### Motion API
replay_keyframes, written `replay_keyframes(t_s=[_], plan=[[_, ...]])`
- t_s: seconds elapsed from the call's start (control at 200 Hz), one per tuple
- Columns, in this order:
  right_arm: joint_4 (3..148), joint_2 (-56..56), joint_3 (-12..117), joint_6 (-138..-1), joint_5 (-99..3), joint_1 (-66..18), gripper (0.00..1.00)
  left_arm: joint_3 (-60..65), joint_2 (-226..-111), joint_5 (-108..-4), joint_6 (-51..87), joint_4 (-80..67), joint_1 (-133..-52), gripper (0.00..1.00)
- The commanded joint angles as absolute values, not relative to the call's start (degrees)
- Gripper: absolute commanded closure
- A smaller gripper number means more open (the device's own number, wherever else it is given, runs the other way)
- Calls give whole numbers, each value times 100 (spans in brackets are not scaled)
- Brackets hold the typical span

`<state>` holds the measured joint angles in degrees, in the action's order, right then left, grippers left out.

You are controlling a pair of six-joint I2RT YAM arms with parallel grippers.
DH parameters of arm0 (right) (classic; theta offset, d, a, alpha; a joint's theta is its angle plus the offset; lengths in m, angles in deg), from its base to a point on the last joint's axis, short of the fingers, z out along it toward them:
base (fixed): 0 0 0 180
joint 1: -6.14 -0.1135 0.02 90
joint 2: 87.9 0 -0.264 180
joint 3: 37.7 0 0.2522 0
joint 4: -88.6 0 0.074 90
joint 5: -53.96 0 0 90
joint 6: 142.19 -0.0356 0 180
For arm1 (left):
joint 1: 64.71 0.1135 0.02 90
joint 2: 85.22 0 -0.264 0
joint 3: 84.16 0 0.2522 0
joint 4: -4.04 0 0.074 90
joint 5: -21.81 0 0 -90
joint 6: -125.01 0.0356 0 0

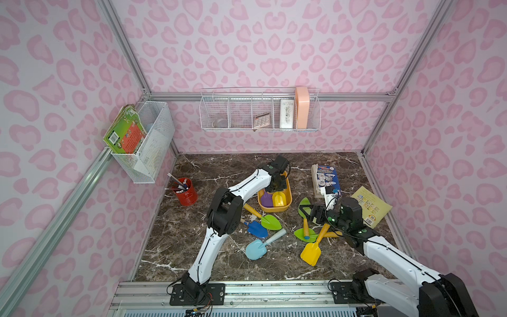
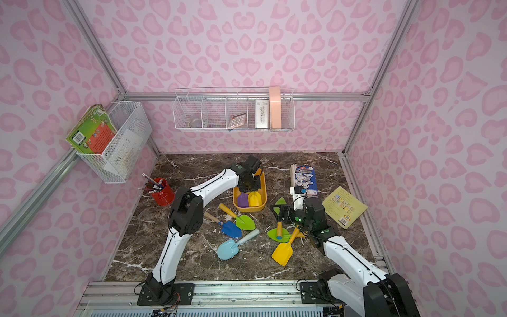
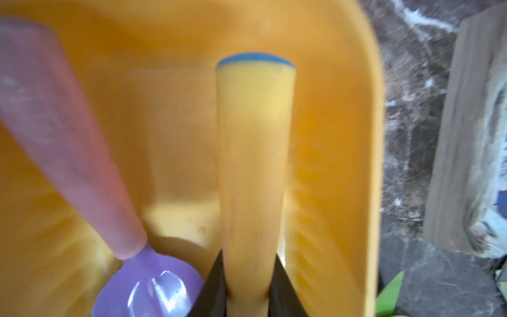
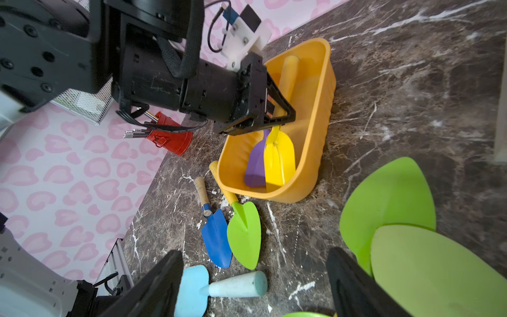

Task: Put the shovel into the storage box
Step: Place the shovel in the storage box.

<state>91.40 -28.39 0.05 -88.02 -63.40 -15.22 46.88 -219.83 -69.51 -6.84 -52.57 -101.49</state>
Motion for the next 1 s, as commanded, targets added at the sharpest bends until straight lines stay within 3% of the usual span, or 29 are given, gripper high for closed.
replay_keyframes(t_s=[0.0,0.546,0.921,0.996], plan=[[9288,-2783,-14,-8841,-6276,-1519,15,4694,-21935,-6871,-708,-5402,-10175,95],[9304,-2708,5,-8846,-6278,-1499,15,5166,-22186,-7485,-203,-5842,-10016,88],[9250,-2717,9,-8806,-6241,-1491,15,5281,-22382,-7382,-252,-5758,-9978,72],[9247,-2699,5,-8812,-6249,-1486,15,5283,-22367,-7442,-236,-5789,-9969,62]])
